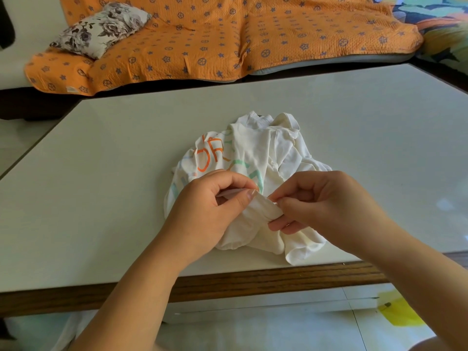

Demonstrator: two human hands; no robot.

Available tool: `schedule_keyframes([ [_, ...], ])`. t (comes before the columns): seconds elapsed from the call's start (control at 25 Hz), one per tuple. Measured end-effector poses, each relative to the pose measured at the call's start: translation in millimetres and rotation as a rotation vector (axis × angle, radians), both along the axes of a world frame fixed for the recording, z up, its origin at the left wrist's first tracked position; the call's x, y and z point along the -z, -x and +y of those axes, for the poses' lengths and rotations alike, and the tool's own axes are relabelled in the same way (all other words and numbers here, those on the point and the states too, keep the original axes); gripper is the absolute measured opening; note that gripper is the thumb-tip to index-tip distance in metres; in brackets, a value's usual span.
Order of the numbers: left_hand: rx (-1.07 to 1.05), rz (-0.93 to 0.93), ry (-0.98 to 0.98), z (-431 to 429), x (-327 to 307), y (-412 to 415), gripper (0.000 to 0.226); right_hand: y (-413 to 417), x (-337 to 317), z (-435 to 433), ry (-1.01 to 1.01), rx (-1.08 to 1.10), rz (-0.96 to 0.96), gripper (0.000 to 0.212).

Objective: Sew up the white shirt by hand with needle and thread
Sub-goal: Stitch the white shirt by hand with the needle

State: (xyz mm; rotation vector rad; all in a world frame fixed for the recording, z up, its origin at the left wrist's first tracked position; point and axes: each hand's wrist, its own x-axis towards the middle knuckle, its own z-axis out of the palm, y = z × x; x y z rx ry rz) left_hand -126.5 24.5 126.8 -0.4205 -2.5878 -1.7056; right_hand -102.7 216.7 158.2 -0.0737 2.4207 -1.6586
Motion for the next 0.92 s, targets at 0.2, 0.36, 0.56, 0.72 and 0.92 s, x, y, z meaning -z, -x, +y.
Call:
schedule_keyframes([
  [0.2,-0.003,-0.016,-0.006,0.0,1.1,1.0,0.011,0.9,2.7,1.8,0.011,-0.019,0.009,0.017],
  [0.36,0.022,-0.048,-0.009,0.1,0.8,1.5,0.01,2.5,4.8,3.3,0.043,-0.061,0.01,0.016],
  [0.56,0.091,-0.181,-0.164,0.8,-1.2,1.5,0.014,7.6,9.0,4.7,0.177,-0.11,-0.036,0.012],
  [0.72,0.08,-0.231,-0.245,4.3,-1.3,1.1,0.013,8.3,11.7,1.3,0.247,-0.084,-0.054,0.01],
  [0.92,0.083,-0.358,-0.365,7.1,-1.4,-0.6,0.012,7.2,13.6,-1.9,0.259,-0.088,-0.077,0.005],
])
